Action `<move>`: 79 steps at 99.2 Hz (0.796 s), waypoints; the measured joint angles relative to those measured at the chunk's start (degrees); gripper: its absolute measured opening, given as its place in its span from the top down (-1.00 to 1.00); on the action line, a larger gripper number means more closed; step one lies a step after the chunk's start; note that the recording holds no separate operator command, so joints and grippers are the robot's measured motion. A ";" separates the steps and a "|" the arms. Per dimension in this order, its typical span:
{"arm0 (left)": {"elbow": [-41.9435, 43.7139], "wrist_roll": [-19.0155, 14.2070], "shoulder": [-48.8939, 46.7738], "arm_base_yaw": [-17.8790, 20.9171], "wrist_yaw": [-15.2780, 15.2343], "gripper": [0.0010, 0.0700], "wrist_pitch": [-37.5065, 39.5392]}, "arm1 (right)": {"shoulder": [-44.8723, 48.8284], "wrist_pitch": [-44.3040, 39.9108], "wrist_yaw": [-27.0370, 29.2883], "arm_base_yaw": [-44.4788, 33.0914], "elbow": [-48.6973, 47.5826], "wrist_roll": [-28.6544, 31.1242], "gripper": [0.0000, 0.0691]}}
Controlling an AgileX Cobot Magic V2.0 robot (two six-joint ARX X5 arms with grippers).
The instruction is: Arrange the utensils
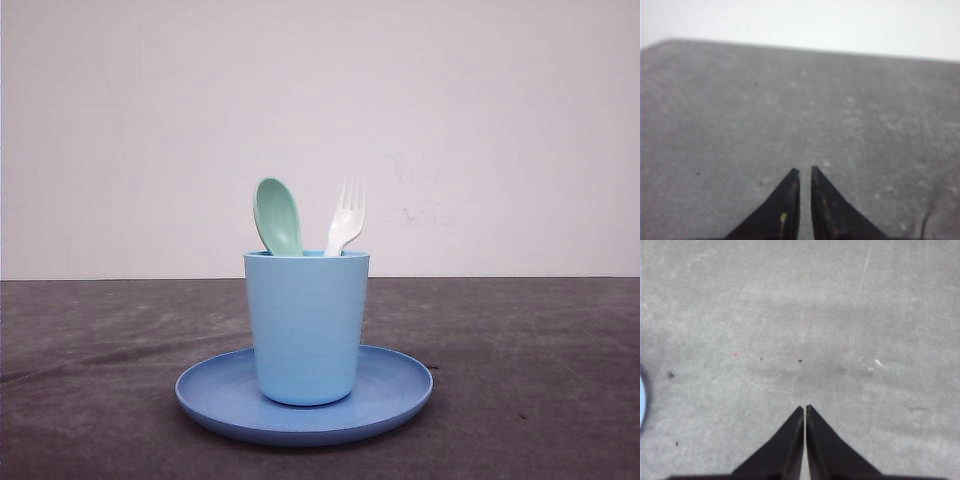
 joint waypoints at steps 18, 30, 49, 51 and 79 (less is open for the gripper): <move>0.00 -0.04 0.00 0.00 0.68 0.99 0.00 | 0.00 0.04 0.00 0.00 0.00 0.00 0.98; 0.00 -0.04 0.00 0.00 0.68 0.99 0.00 | 0.00 0.04 0.00 0.00 0.00 -0.02 0.98; 0.00 -0.04 0.00 0.00 0.70 0.99 0.00 | 0.00 0.07 0.00 0.00 0.00 0.00 0.98; 0.00 -0.04 0.00 0.00 0.68 0.99 0.00 | 0.00 0.07 0.00 0.00 0.00 -0.02 0.98; 0.00 -0.04 0.00 0.00 0.68 0.99 -0.02 | 0.00 0.48 0.00 0.00 0.00 -0.02 0.98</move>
